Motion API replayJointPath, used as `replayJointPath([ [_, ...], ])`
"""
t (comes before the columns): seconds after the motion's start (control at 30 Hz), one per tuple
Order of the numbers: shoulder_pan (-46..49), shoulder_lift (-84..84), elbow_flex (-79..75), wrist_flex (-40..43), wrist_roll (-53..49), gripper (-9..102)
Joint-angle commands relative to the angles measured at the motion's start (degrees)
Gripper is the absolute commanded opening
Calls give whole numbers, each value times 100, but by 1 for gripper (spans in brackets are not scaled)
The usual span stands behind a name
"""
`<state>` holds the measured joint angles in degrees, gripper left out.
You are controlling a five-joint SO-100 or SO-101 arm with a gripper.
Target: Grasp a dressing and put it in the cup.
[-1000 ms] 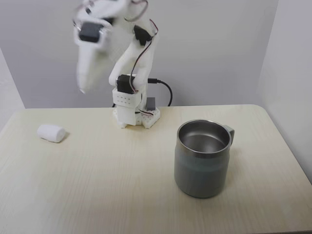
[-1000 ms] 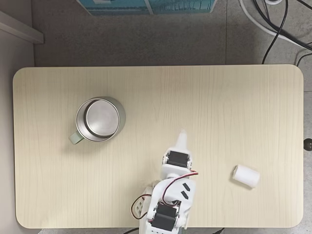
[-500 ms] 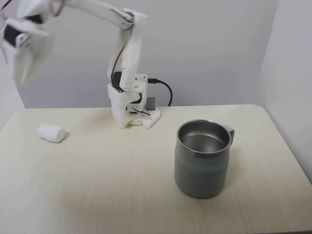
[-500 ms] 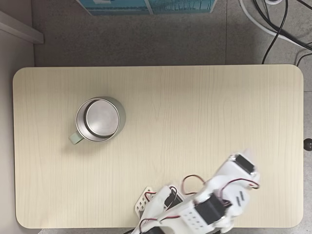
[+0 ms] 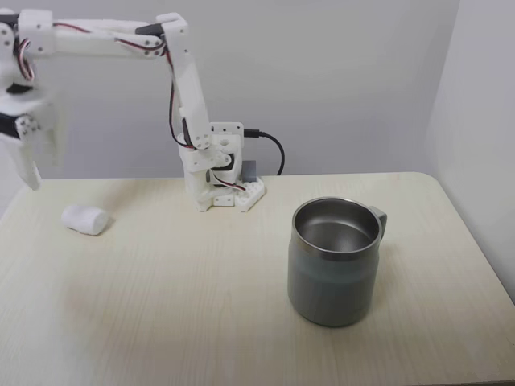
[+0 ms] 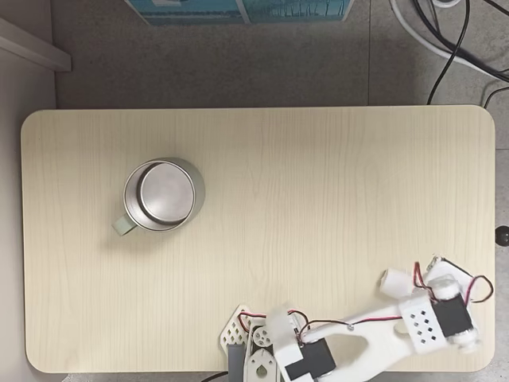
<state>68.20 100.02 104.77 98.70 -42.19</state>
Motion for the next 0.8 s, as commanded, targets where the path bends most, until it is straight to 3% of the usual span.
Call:
replayJointPath([
  [0.0, 167, 229, -88, 18, -272, 19],
  [0.33, 114, 149, -1521, -1002, -466, 20],
  [0.77, 334, 176, -2188, -1819, -571, 21],
])
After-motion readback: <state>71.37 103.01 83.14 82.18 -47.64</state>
